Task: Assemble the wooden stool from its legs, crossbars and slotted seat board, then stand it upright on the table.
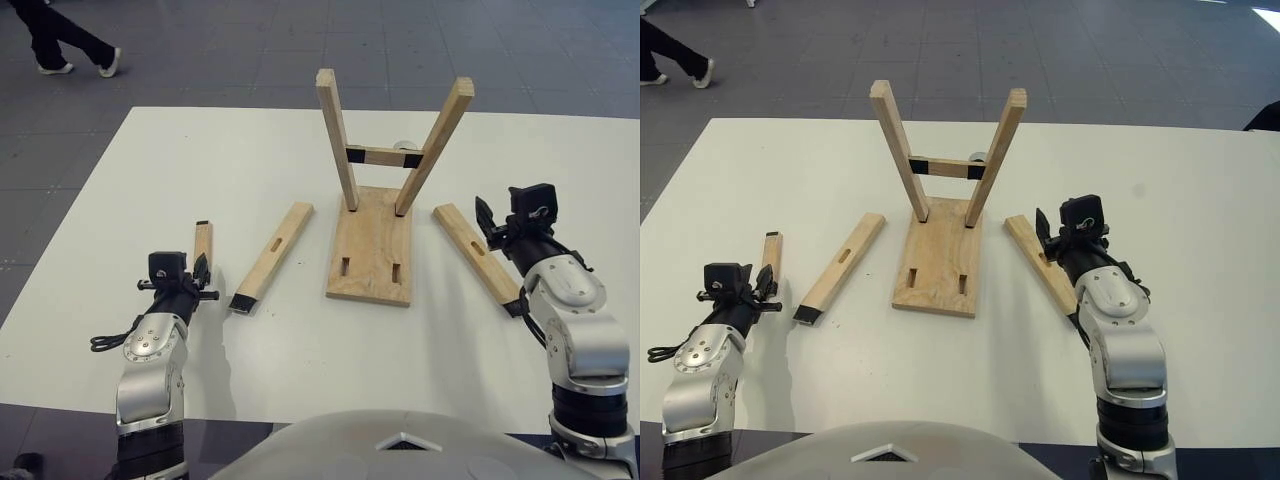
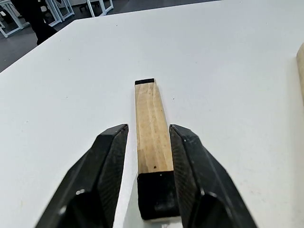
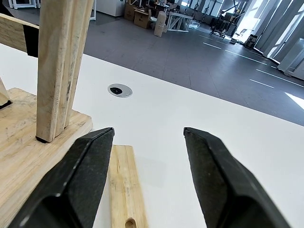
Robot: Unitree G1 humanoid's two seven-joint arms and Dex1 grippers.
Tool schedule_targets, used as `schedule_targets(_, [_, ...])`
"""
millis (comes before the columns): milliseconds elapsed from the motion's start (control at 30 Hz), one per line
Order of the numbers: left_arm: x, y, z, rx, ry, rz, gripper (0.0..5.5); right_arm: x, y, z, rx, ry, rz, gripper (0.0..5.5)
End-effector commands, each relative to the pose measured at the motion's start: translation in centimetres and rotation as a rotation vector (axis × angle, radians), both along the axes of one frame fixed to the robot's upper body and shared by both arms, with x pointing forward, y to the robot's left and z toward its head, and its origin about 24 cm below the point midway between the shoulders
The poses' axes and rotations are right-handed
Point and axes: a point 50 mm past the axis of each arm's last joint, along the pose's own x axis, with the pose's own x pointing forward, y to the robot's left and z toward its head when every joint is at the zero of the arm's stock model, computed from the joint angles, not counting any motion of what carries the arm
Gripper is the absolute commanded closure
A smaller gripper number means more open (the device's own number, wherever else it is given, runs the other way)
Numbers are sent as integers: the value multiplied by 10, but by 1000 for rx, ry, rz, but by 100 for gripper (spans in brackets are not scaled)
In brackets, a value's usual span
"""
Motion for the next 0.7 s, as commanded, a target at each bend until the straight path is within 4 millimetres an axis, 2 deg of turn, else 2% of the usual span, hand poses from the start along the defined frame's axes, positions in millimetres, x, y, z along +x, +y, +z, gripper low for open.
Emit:
schedule_targets(33, [-4,0,-11,-6,85,12,388,3,3,2,-2,1,20,281])
schedule_targets(267, [-3,-1,-21,-54,170,37,388,5,5,2,-5,1,36,281])
schedule_targets(433, [2,-3,-22,-189,203,96,388,5,8,1,-8,2,49,281])
schedule_targets(600, [6,4,-27,-306,255,167,388,6,10,2,-6,-2,57,281])
schedule_targets(700, [6,6,-29,-293,305,154,388,6,12,2,-4,-4,62,281])
